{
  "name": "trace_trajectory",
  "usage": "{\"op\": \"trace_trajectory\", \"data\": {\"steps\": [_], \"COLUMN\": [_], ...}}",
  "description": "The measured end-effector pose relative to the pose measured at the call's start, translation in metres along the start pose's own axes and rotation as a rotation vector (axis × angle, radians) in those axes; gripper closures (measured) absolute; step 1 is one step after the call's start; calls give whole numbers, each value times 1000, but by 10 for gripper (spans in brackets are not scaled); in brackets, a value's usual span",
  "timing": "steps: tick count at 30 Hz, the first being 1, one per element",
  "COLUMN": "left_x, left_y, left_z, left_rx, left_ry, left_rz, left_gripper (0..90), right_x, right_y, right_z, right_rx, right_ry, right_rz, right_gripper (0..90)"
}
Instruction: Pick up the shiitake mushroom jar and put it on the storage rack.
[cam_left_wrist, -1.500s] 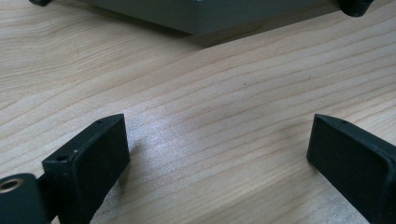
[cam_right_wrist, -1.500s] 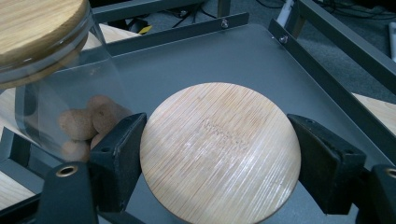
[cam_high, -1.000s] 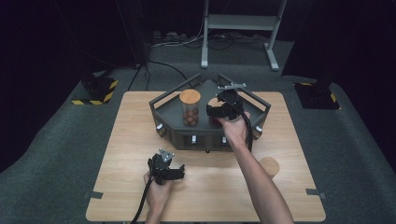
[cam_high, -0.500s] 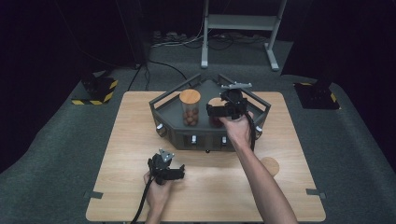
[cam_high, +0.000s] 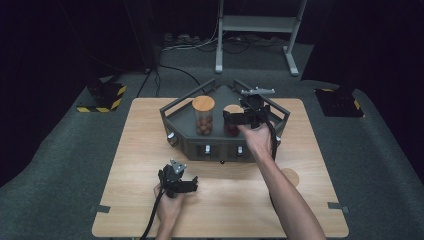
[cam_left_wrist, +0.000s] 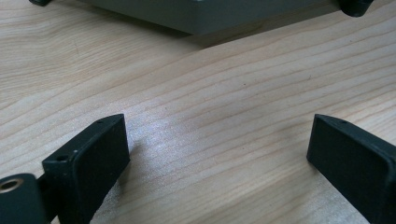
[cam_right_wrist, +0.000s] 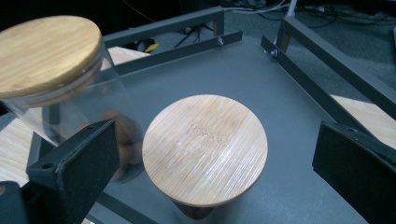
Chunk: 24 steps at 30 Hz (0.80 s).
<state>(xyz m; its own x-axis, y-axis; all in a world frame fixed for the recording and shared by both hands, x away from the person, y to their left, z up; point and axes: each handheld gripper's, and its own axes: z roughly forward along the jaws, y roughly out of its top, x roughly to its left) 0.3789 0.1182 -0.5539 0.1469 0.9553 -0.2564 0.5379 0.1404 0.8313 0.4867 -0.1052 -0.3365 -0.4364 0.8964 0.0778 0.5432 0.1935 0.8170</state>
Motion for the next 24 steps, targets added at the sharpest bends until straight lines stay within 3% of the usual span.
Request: {"op": "trace_trajectory", "data": {"steps": [12,24], "left_x": [0,0], "left_y": [0,0], "left_z": [0,0], "left_rx": [1,-1], "left_ry": [0,-1], "left_rz": [1,0], "left_gripper": [52,51], "right_x": [-3,-7], "right_y": [1,2], "right_z": [-8,-16], "right_rx": [26,7], "right_ry": [11,-6], "right_rz": [-3,4], "right_gripper": [10,15]}}
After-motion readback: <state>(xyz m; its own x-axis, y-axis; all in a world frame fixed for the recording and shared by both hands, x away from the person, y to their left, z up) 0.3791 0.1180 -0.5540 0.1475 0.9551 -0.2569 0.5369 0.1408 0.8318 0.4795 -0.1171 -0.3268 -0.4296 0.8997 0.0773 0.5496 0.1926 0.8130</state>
